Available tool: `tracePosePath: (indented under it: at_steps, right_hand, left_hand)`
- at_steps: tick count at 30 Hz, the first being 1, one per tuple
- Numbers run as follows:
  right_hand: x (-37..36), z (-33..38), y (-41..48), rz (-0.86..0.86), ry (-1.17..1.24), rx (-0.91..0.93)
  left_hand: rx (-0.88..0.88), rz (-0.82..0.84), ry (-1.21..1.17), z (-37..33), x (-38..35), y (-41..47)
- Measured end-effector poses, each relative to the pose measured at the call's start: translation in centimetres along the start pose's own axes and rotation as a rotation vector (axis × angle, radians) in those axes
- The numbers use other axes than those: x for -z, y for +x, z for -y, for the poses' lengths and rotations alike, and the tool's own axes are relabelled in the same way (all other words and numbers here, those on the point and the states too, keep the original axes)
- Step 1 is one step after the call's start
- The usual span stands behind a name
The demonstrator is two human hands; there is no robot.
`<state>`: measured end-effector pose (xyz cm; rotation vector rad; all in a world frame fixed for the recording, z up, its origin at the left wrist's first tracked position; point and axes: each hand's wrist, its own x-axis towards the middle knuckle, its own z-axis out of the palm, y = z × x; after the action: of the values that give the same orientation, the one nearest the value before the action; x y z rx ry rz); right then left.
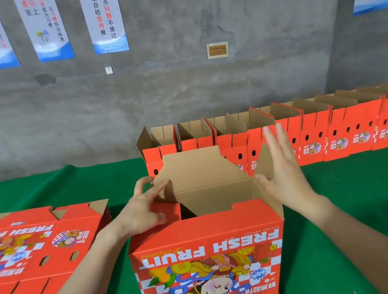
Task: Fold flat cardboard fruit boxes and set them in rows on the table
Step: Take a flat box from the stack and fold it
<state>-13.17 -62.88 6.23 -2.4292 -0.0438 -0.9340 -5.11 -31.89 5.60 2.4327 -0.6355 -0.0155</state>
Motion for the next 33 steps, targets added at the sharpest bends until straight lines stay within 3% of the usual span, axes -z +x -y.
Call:
tracePosePath:
  at_steps: [2,7,13,19,21,25,33]
  right_hand:
    - [0.0,-0.2,-0.3,0.101,0.334,-0.132]
    - [-1.1,-0.3,-1.7,0.399,0.226,0.047]
    - [-2.3,-0.5,-1.8,0.255,0.273,-0.043]
    - [-2.5,0.0,-1.7,0.125,0.272,-0.071]
    - [-2.6,0.2,-1.2,0.198,0.169,-0.066]
    - [-2.9,0.8,0.1,0.577,0.054,-0.176]
    - [-4.2,1.8,0.5,0.605,-0.244,-0.160]
  left_hand:
    - [-0.025,-0.015,-0.028,-0.1,0.0,-0.1]
    - [-0.093,-0.147,-0.112,0.4,-0.5,-0.4]
    - [-0.175,-0.160,-0.168,0.1,-0.2,-0.9]
    - [-0.037,-0.153,-0.237,-0.2,-0.5,-1.3]
    - [-0.029,-0.139,-0.185,-0.3,-0.6,-1.0]
    - [0.066,-0.031,-0.007,-0.9,-0.5,-0.5]
    - [0.171,0.057,0.392,-2.0,-1.8,0.6]
